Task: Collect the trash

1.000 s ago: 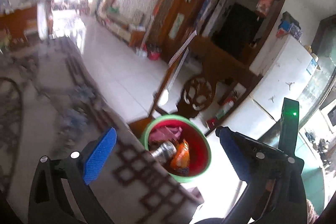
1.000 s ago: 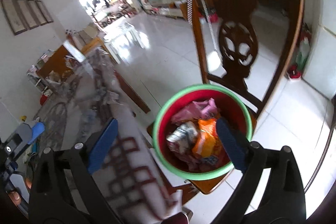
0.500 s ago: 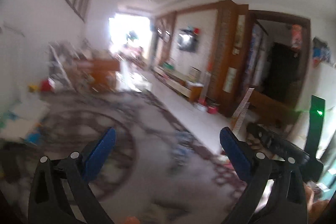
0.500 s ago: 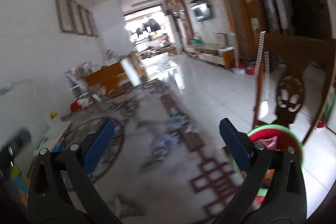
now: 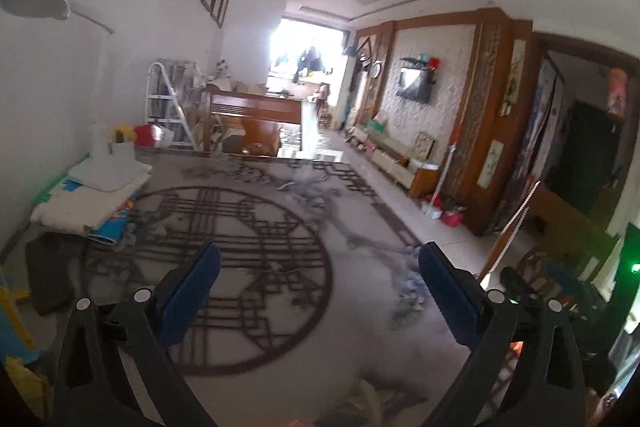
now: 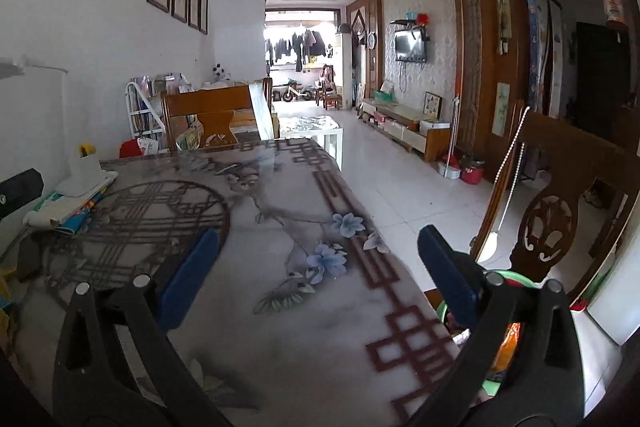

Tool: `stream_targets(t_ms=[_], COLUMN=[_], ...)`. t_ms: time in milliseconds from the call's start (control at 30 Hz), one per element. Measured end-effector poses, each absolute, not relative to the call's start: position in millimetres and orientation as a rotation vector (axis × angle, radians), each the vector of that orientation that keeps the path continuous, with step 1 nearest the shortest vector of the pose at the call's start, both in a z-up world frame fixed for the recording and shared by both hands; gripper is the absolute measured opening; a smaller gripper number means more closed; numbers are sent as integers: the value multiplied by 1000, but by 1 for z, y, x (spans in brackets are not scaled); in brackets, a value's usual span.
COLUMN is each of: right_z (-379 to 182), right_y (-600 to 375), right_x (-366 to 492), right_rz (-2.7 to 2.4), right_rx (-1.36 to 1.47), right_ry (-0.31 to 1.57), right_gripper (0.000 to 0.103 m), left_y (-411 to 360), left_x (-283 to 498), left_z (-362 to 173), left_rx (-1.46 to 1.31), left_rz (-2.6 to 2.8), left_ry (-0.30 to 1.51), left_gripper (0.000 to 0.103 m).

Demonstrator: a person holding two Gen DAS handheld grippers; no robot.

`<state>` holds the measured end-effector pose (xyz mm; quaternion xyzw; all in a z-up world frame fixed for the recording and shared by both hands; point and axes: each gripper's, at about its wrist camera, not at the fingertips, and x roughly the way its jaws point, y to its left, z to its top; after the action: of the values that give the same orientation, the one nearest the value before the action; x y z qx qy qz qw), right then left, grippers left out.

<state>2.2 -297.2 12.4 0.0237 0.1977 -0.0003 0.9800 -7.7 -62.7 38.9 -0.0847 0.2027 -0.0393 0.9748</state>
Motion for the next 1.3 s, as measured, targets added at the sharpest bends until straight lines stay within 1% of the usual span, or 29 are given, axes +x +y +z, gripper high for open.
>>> stream_targets(t_ms=[267,1300], right_z=[11,6], right_y=[-301,-295], right_x=[0,3], right_rz=[-3,14], right_rx=[83,79], right_ry=[397,433], right_gripper=[98,98], left_y=[-63,-61], left_x=[-10,-4], left_z=[33,21], left_rx=[-162,-177], left_rz=[-67,-80], left_ry=[435,487], left_gripper=[95,95])
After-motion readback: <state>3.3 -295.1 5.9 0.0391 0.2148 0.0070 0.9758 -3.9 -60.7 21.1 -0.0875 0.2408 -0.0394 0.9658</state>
